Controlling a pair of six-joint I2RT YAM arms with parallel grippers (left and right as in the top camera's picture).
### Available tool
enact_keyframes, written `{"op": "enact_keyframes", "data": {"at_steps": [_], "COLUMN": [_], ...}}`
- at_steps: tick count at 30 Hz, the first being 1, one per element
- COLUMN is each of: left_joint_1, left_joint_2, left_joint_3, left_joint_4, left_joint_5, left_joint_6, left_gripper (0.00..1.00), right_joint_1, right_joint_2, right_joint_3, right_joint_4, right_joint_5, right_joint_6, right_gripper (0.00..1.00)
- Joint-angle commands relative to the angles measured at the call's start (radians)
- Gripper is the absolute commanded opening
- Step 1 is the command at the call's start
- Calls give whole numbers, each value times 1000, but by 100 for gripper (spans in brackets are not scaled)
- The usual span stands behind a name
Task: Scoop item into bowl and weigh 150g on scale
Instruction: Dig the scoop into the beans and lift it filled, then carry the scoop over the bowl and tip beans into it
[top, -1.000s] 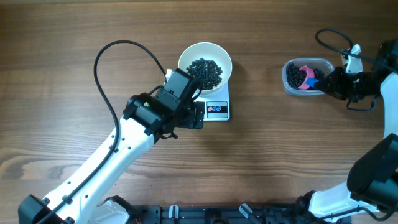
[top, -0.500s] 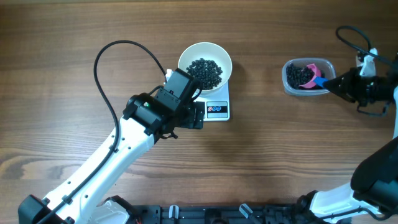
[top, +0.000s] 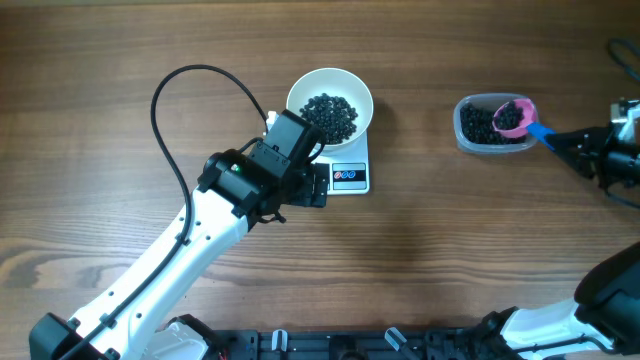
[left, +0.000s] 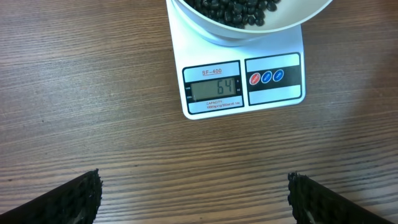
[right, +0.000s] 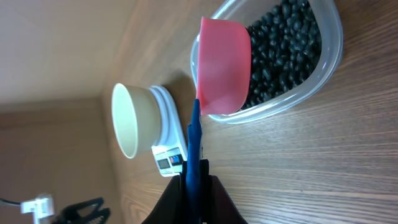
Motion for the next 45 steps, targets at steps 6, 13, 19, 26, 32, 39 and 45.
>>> {"op": "enact_keyframes", "data": {"at_steps": [6, 13, 19, 26, 32, 39, 45], "left_joint_1": [-1, -1, -1, -1, -1, -1, -1], "left_joint_2": [-14, -14, -14, -14, -14, -14, -14], "left_joint_3": [-9, -9, -9, -9, -8, -9, -8], "left_joint_4": [3, 3, 3, 3, 3, 3, 3], "left_joint_5": [-13, -13, -13, -13, -13, -13, -13], "left_joint_6": [-13, -13, -13, -13, -13, -13, -13], "left_gripper": [100, 100, 100, 100, 100, 100, 100], "right_joint_1": [-45, -10, 116, 401, 629, 834, 957], "right_joint_2": [10, 10, 10, 10, 10, 10, 10], "right_joint_3": [-3, -3, -3, -3, -3, -3, -3], "right_joint_4": [-78, -130, -143, 56, 384, 556, 591], "right_joint_5": [-232, -357, -419, -477, -240, 55, 369], "right_joint_6": [-105, -165, -164, 9, 258, 263, 155], "right_gripper": [4, 4, 4, 4, 4, 4, 4]}}
